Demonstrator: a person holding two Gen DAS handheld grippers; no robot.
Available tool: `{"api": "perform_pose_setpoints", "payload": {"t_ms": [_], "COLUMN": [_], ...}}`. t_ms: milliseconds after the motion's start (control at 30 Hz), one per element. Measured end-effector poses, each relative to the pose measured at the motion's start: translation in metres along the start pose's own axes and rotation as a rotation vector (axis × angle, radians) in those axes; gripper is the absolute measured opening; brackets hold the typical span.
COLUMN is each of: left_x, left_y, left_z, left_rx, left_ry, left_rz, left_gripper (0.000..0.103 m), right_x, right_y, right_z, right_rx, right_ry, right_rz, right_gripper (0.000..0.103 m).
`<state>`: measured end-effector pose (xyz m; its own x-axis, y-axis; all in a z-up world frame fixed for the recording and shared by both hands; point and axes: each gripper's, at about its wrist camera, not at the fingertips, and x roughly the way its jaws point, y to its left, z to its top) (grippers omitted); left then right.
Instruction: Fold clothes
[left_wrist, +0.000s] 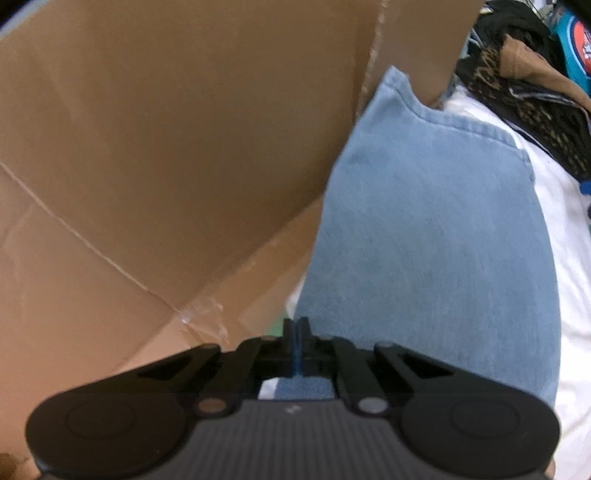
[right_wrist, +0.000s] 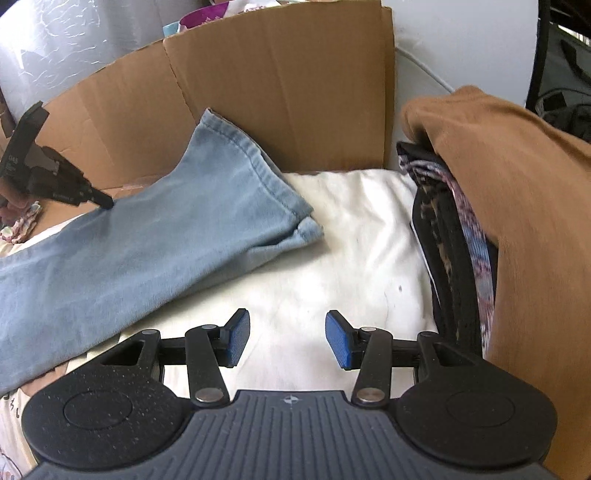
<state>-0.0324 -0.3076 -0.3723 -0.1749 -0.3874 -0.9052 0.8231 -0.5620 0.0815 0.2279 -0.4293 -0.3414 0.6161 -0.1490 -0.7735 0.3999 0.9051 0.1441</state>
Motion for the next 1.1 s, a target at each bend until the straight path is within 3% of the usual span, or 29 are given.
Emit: {"api": "perform_pose_setpoints", "payload": {"t_ms": [133,267,367,500,733,967,1100], "left_x": [0.017,0.020,0.015,-0.005,-0.026,-0.022,-0.010], "left_y": [-0.005,-0.008,-0.013,-0.029,-0.087,-0.144,-0.176], "left_z": [0.000,0.004,0.011,0.020,0.037,0.048,0.058], "left_rx": [0.026,-0.020,-0.061,-0.082,-0.102,-0.136,-0.130], "left_ry": [0.049,0.063,0.115,0.081,0.021,-0.011,-0.020], "left_rz": [0.015,0.088,0.152,0.129,0.064,0.013,0.013], "left_gripper": [0.001,0.002,0.016,0.038,0.045,0.048,0.056], "right_x": [0.003,0.005,0.005,0.005,0.002,-0.003,-0.001], "right_y": [-0.003,-0.001,0.000,-0.003,-0.013,-0.025,-0.033], "right_z": [0.002,0.002,0.000,0.000,-0.004,-0.009,-0.012], "right_rx": [0.014,0.023,0.039,0.078,0.148,0.188,0.242], "right_ry": [0.010,0.011,0.004,-0.003,-0.026,-0.045,-0.057], "right_rz": [0.008,0.032,0.049,0.062,0.070,0.068,0.061], "right_gripper": [0.052,0.052,0.053,0.053,0.053,0.053,0.053]}}
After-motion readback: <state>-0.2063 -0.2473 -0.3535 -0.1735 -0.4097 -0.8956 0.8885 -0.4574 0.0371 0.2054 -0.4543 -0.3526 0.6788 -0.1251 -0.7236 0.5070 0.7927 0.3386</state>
